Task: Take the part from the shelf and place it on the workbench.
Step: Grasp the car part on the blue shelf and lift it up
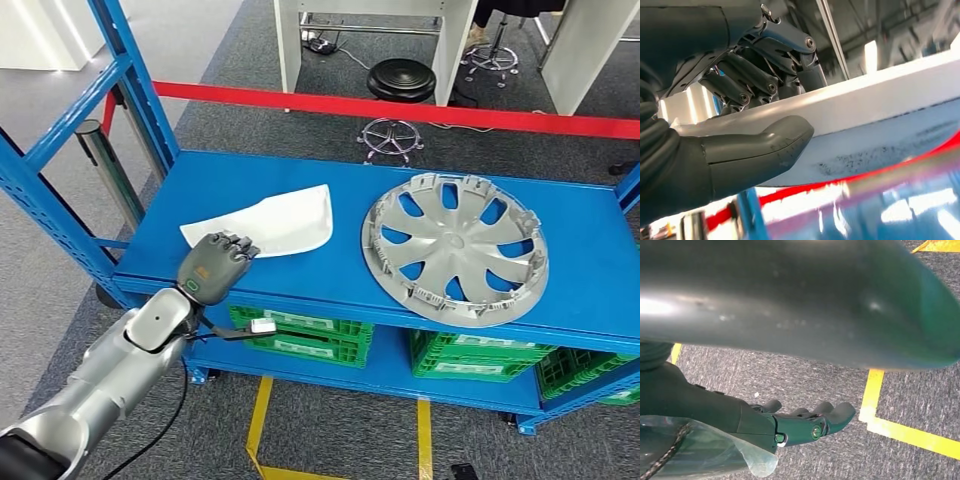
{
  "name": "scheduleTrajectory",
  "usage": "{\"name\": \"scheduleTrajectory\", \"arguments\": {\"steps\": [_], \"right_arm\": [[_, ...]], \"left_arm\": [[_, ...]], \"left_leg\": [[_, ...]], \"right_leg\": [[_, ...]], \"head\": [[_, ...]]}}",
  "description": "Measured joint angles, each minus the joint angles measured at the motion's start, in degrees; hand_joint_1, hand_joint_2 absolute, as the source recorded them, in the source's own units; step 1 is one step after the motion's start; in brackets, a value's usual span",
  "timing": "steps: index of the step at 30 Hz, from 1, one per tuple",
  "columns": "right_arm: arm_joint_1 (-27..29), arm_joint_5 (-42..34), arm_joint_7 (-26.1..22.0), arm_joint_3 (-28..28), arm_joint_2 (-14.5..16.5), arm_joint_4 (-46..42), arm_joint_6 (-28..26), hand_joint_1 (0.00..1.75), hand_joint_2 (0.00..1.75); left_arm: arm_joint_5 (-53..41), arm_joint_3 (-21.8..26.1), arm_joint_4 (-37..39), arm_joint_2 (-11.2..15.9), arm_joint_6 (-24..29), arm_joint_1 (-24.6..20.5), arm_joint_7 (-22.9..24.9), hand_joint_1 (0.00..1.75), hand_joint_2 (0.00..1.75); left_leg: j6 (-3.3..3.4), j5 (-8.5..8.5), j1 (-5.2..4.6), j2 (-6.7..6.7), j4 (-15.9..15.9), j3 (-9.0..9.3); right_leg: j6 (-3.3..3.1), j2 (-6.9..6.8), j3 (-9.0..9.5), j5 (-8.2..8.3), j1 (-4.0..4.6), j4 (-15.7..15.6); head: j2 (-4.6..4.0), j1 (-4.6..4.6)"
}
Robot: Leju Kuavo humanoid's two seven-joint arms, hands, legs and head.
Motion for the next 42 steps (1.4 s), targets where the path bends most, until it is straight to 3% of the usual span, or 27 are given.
{"name": "scheduleTrajectory", "arguments": {"steps": [8, 16, 24, 30, 35, 42], "right_arm": [[0.62, -0.67, -0.60, -0.11, 0.00, 0.00, -0.69, 0.00, 0.00], [0.80, -0.91, -0.80, -0.25, 0.00, 0.00, -0.93, 0.00, 0.00], [0.81, -1.25, -0.81, -0.44, 0.00, 0.00, -0.95, 0.00, 0.00], [0.81, -1.64, -0.66, -0.50, 0.00, 0.00, -0.94, 0.00, 0.00], [0.83, -1.68, -0.50, -0.52, 0.00, 0.00, -0.86, 0.00, 0.00], [0.84, -1.72, -0.44, -0.52, 0.00, 0.00, -0.81, 0.00, 0.00]], "left_arm": [[2.11, 11.03, -18.06, -3.99, 0.16, 4.35, -9.16, 1.75, 1.75], [6.14, 19.65, -25.75, -8.25, 0.16, 6.16, -14.74, 1.75, 1.75], [6.62, 22.10, -27.03, -9.58, 0.16, 6.91, -14.35, 1.75, 1.75], [8.65, 22.22, -26.13, -9.55, 0.16, 7.27, -12.09, 1.75, 1.75], [13.84, 22.20, -25.07, -9.45, 0.16, 7.94, -12.57, 1.75, 1.75], [13.95, 22.16, -24.02, -9.01, 0.16, 8.35, -12.88, 1.75, 1.75]], "left_leg": [[0.02, -0.01, 0.00, 0.03, 0.02, -0.14], [0.02, -0.01, -0.01, 0.02, 0.02, -0.13], [0.01, -0.01, 0.00, 0.02, 0.02, -0.14], [0.01, -0.01, 0.00, 0.02, 0.02, -0.16], [0.02, -0.01, 0.00, 0.02, 0.02, -0.16], [0.02, -0.01, 0.00, 0.02, 0.02, -0.17]], "right_leg": [[0.00, 0.05, -0.13, 0.00, -0.01, 0.00], [0.01, 0.03, -0.14, 0.01, 0.00, -0.01], [0.01, 0.03, -0.15, 0.01, 0.01, 0.00], [0.01, 0.03, -0.16, 0.01, -0.01, -0.01], [0.01, 0.03, -0.17, 0.01, -0.01, -0.01], [0.01, 0.03, -0.19, 0.01, 0.00, -0.01]], "head": [[0.01, 0.00], [0.01, -0.01], [0.01, -0.01], [0.01, 0.00], [0.01, 0.00], [0.00, 0.00]]}}
